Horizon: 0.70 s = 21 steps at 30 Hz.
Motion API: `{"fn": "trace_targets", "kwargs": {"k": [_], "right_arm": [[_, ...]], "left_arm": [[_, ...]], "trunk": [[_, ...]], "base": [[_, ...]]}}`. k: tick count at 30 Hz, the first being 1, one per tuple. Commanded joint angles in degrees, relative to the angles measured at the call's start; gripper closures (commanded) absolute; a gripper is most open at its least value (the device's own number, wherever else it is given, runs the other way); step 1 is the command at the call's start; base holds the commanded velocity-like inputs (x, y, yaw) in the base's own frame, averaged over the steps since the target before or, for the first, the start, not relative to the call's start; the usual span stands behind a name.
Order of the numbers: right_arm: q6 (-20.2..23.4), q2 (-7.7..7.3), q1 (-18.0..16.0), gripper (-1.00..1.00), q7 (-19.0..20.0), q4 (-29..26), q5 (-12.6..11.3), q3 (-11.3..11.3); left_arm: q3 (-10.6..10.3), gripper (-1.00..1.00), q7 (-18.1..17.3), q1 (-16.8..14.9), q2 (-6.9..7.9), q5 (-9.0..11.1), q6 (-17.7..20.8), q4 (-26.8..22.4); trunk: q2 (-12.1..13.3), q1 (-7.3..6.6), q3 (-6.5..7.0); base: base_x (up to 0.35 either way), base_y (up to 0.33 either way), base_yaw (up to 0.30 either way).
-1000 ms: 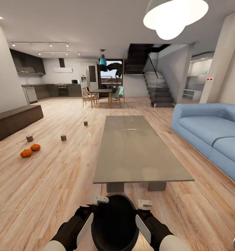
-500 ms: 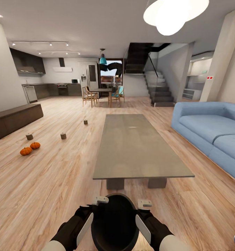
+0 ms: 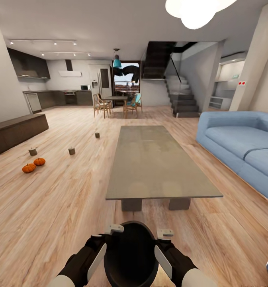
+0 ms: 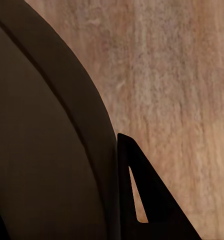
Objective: Place each of the two pumpkins and all three candles from the living room inside a cabinet in the living room (use any cabinet), then make sure every cabinet is closed, and position the cauldron so it is next to a table in the living room.
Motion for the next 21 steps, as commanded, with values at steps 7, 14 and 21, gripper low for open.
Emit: {"fn": "trace_targets", "kwargs": {"k": [7,14,21], "right_arm": [[-0.01,0.0,-0.08,1.0,-0.4,-3.06,-0.39,0.69],[-0.01,0.0,-0.08,1.0,-0.4,-3.06,-0.39,0.69],[-0.01,0.0,-0.08,1.0,-0.4,-3.06,-0.39,0.69]], "left_arm": [[-0.5,1.0,0.54,-0.03,1.23,1.49,0.2,0.0],[-0.5,1.0,0.54,-0.03,1.22,1.49,0.21,0.0],[-0.5,1.0,0.54,-0.03,1.23,1.49,0.21,0.0]], "trunk": [[-0.05,0.0,-0.28],[-0.05,0.0,-0.28],[-0.05,0.0,-0.28]], "base": [[0.0,0.0,0.0],[0.0,0.0,0.0],[0.069,0.0,0.0]]}}
